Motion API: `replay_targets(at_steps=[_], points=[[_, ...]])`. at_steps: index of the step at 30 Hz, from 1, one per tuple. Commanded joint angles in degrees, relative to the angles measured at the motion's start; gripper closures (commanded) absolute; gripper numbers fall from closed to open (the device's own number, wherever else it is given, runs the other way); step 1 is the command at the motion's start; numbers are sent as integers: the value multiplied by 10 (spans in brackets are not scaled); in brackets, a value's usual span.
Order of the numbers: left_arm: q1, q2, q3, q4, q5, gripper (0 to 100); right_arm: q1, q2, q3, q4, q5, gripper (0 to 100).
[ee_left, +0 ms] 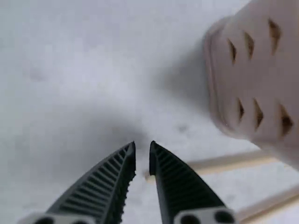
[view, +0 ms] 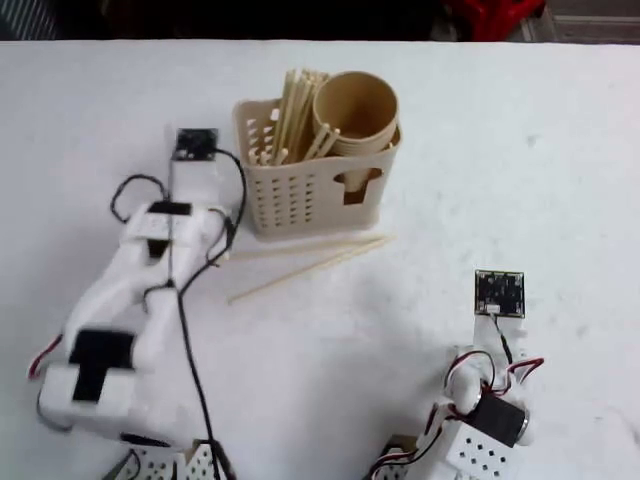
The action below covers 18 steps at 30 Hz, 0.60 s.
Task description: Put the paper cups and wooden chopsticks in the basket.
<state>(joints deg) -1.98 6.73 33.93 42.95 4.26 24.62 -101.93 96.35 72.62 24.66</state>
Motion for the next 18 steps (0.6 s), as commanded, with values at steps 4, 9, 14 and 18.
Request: replay_targets(at_steps=[4,9,14,18], points=[[11,76,-122,168,1,928,3,-10,5,1,-4,981],[43,77,-95,222,-60,978,3,-10,5,1,-4,981],[65,25,-30,204,-77,976,3,-10,5,1,-4,981],[61,-55,40,175,-77,976,3,-10,5,1,-4,981]])
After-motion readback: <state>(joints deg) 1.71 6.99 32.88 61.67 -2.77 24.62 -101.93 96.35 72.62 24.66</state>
